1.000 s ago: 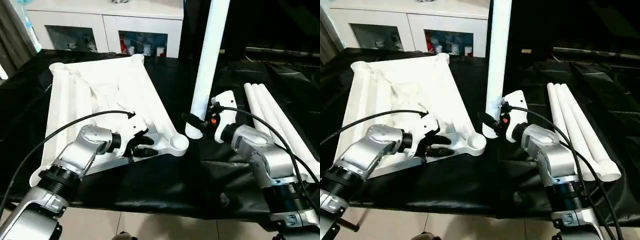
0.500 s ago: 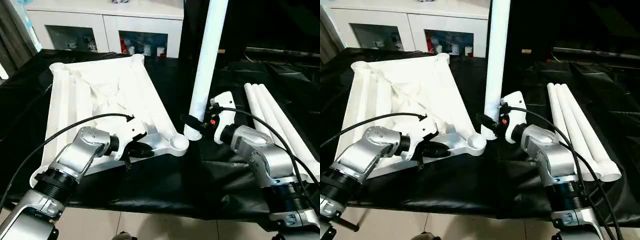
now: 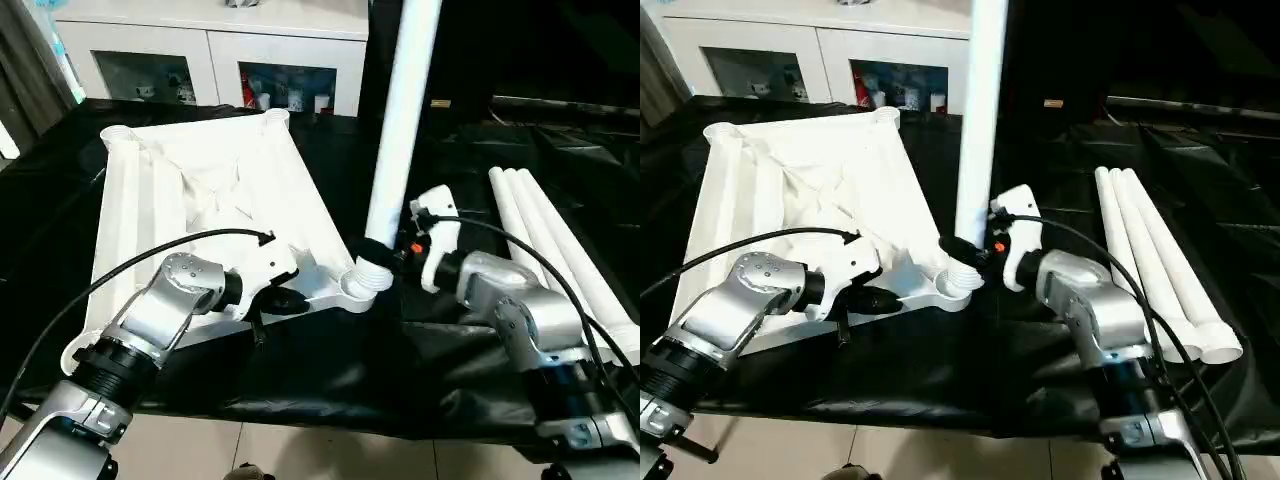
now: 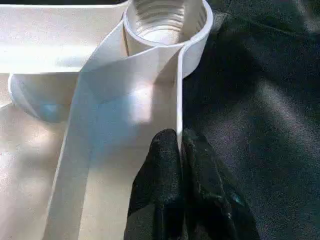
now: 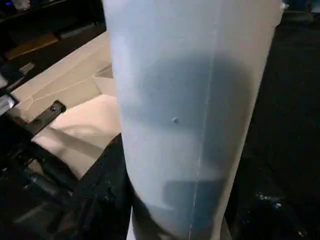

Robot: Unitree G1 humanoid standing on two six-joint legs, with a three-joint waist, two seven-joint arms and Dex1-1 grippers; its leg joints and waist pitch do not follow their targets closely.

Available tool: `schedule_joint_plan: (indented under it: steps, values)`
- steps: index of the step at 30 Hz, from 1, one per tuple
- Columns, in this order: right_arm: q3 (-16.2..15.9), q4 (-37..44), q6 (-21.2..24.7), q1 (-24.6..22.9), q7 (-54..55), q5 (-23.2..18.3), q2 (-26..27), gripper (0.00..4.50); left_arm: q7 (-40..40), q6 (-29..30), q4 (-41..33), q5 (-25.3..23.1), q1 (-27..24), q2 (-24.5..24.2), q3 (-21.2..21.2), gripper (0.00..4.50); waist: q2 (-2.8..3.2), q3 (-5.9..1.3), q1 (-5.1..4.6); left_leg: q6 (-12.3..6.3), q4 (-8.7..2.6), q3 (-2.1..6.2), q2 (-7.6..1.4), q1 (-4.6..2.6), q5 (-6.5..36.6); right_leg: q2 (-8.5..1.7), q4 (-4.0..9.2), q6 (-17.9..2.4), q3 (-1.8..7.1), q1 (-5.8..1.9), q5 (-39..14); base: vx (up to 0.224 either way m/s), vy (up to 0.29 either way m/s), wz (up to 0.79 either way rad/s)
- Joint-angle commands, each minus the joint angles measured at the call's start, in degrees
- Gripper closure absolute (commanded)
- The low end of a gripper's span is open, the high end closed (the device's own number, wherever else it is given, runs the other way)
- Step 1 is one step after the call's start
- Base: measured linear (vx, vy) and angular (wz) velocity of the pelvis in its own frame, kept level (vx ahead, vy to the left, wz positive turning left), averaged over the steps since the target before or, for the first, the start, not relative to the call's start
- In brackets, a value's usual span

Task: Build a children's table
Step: Insert table leg to table base

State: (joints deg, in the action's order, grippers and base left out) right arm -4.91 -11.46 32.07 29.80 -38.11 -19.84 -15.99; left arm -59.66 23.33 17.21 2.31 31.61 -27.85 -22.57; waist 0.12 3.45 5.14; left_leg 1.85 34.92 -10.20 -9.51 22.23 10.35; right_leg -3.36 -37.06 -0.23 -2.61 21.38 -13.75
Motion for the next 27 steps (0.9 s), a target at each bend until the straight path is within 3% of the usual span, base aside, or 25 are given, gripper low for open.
schedule_joint_plan:
  steps: [1, 9, 10, 12, 13, 14, 20, 27]
  values:
    - [0.0, -1.3, -0.9, 1.5, -0.7, 0.7, 0.4, 2.57, 0.0, 0.4, 0.4, -1.1, -1.1, 0.5, -1.9, 4.50, -0.23, -3.97, -0.04, -0.01, -4.16, 1.24, -3.73, -1.40, 5.9, -5.41, 4.19, -14.2, 2.92, -1.98, -0.5, 0.000, 0.000, 0.00]
    - [-2.6, -4.3, 0.4, 2.9, -3.8, 1.1, 0.3, 2.57, 0.3, -0.6, 1.0, -0.3, -0.9, 1.9, -0.4, 4.50, -0.45, -4.06, 0.16, -0.55, -4.13, 1.25, -3.75, -1.39, 5.2, -5.40, 4.05, -14.3, 2.85, -2.06, 0.5, 0.000, 0.000, 0.00]
    - [-2.9, -4.3, 0.7, 2.9, -4.1, 1.1, 0.2, 2.57, 0.3, -0.7, 1.1, -0.4, -0.8, 2.0, -0.4, 4.50, -0.98, -3.99, 0.22, -0.84, -4.12, 1.21, -3.73, -1.29, 5.0, -5.43, 4.02, -14.1, 2.87, -2.14, 0.3, 0.000, 0.000, 0.00]
    - [-3.3, -4.4, 1.0, 3.0, -4.6, 1.2, 0.1, 2.57, 0.4, -0.8, 1.3, -0.5, -0.8, 2.0, -0.4, 4.50, -0.71, -3.98, 0.28, -0.87, -4.16, 1.22, -3.80, -1.37, 5.1, -5.49, 4.12, -14.0, 2.86, -2.00, -0.3, 0.000, 0.000, 0.00]
    - [-3.9, -4.7, 1.3, 3.2, -5.4, 1.5, 0.0, 2.57, 0.3, -0.9, 1.4, -0.5, -0.7, 2.1, -0.3, 4.50, -1.12, -3.96, 0.22, -0.72, -4.22, 1.20, -3.85, -1.41, 5.4, -5.42, 4.11, -13.8, 2.85, -1.99, -0.7, 0.000, 0.000, 0.00]
    - [-4.0, -5.1, 1.1, 3.3, -5.5, 1.8, 0.0, 2.57, 0.2, -1.0, 1.4, -0.5, -0.7, 2.1, -0.2, 4.50, -1.01, -3.93, 0.25, -0.66, -4.25, 1.24, -3.85, -1.39, 5.4, -5.43, 4.10, -13.8, 2.84, -1.96, -0.9, 0.000, 0.000, 0.00]
    - [-4.1, -9.0, -2.1, 4.5, -4.7, 3.6, 0.3, 2.57, 0.3, -1.2, 1.3, -0.7, -0.9, 2.0, -0.1, 4.50, -1.15, -3.89, 0.18, 0.27, -4.33, 1.19, -3.86, -1.51, 6.3, -5.54, 4.24, -13.8, 2.89, -1.83, -1.8, 0.000, 0.000, 0.00]
    - [-1.6, -12.3, -3.7, 5.0, -4.0, 3.1, 1.7, 2.58, 0.2, -1.2, 1.1, -0.9, -1.3, 2.0, 0.0, 4.50, -1.12, -3.90, 0.16, -0.08, -4.32, 1.21, -3.88, -1.46, 6.3, -5.60, 4.19, -14.2, 2.92, -1.89, -1.0, 0.000, 0.000, 0.00]
